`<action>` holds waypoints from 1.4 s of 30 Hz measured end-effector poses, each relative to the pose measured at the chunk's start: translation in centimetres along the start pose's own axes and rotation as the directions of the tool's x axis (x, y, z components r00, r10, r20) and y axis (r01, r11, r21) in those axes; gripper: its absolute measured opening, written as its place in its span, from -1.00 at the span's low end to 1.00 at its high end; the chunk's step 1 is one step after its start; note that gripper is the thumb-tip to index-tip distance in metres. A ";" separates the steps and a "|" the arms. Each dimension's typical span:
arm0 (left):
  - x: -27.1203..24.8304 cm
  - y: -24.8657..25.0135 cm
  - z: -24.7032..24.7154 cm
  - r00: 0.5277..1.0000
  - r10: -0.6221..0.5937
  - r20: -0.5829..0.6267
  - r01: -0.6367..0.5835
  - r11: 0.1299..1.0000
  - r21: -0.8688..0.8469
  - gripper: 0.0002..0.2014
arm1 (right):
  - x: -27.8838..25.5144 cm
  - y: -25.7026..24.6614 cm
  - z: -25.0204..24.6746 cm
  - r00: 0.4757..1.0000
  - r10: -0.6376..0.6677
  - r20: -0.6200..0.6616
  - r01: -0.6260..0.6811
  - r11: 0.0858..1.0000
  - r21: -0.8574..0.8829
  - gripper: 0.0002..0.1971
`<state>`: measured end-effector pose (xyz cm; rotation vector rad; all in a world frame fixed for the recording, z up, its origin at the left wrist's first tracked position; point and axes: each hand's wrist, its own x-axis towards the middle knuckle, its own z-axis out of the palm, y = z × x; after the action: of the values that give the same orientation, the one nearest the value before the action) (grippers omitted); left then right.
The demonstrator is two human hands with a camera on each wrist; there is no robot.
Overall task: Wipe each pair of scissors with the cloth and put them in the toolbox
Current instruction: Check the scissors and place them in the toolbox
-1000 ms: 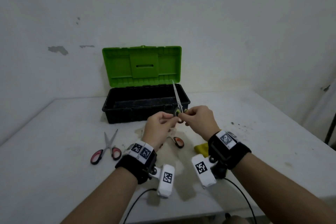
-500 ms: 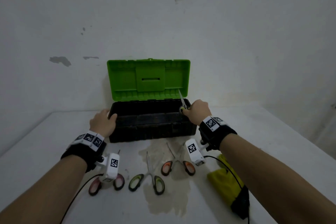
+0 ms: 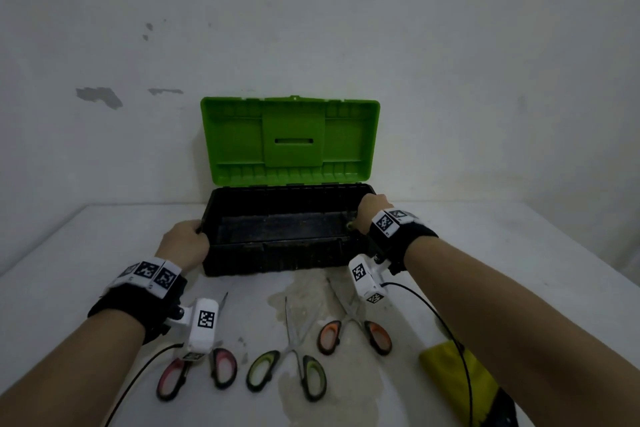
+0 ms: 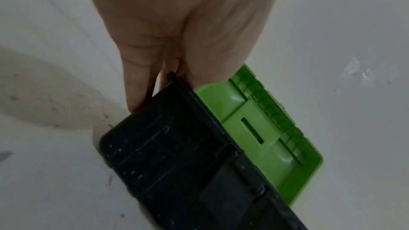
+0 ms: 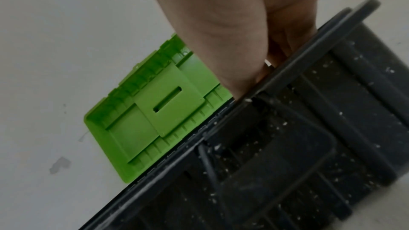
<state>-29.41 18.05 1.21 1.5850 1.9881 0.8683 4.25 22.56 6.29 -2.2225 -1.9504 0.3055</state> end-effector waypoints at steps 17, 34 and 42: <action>-0.2 -0.2 -0.2 1.000 -0.004 -0.029 0.003 1.000 -0.023 -0.70 | -0.1 -0.4 0.4 0.988 -0.051 0.149 0.063 0.995 -0.080 -0.78; -13.2 10.5 3.1 0.976 0.213 -0.048 -0.210 0.976 0.062 -0.65 | -17.3 4.4 -3.1 0.956 -0.094 -0.277 0.153 0.968 0.201 -0.76; -20.5 12.6 11.2 0.952 0.210 0.221 -0.216 0.976 0.004 -0.81 | -21.9 13.6 1.0 0.971 0.035 -0.236 0.023 0.971 0.239 -0.75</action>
<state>-8.15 2.07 1.64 1.8510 1.7055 0.7100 14.24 -0.97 2.69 -2.0081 -1.6846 0.2469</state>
